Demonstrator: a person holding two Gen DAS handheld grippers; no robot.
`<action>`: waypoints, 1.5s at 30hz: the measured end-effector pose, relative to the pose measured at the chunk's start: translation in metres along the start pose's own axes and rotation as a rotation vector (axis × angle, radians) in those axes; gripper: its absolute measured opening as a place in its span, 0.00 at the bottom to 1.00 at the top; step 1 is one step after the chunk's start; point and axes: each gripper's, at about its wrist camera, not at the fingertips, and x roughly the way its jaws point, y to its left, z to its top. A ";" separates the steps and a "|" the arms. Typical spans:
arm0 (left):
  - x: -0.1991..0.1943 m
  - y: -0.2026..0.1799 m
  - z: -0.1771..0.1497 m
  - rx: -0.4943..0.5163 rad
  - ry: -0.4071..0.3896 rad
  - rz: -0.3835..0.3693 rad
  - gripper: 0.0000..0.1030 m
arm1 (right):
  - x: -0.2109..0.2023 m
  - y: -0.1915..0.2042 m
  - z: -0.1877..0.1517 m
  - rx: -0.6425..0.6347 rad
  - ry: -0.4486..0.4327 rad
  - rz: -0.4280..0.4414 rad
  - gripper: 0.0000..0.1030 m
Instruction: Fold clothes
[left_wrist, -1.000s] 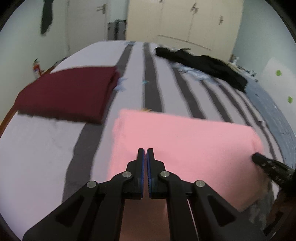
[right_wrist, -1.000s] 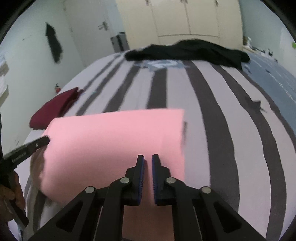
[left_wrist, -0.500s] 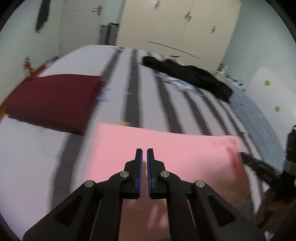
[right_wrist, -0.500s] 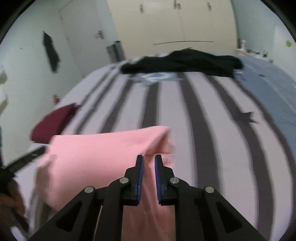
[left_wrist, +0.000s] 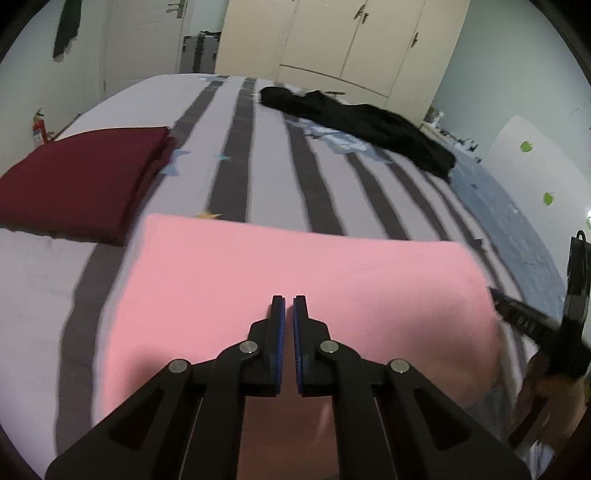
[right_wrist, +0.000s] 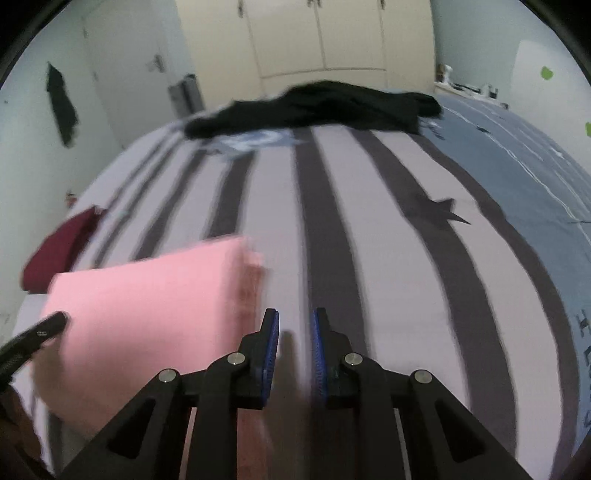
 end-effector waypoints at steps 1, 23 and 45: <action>-0.001 0.004 0.000 0.001 -0.002 0.015 0.02 | 0.002 -0.006 0.002 0.010 0.003 -0.013 0.15; 0.012 -0.016 -0.008 -0.010 0.015 -0.047 0.02 | 0.004 0.095 -0.024 -0.123 -0.009 0.297 0.08; 0.036 0.063 0.044 0.014 -0.002 0.144 0.02 | 0.023 0.046 0.029 -0.080 -0.039 0.187 0.07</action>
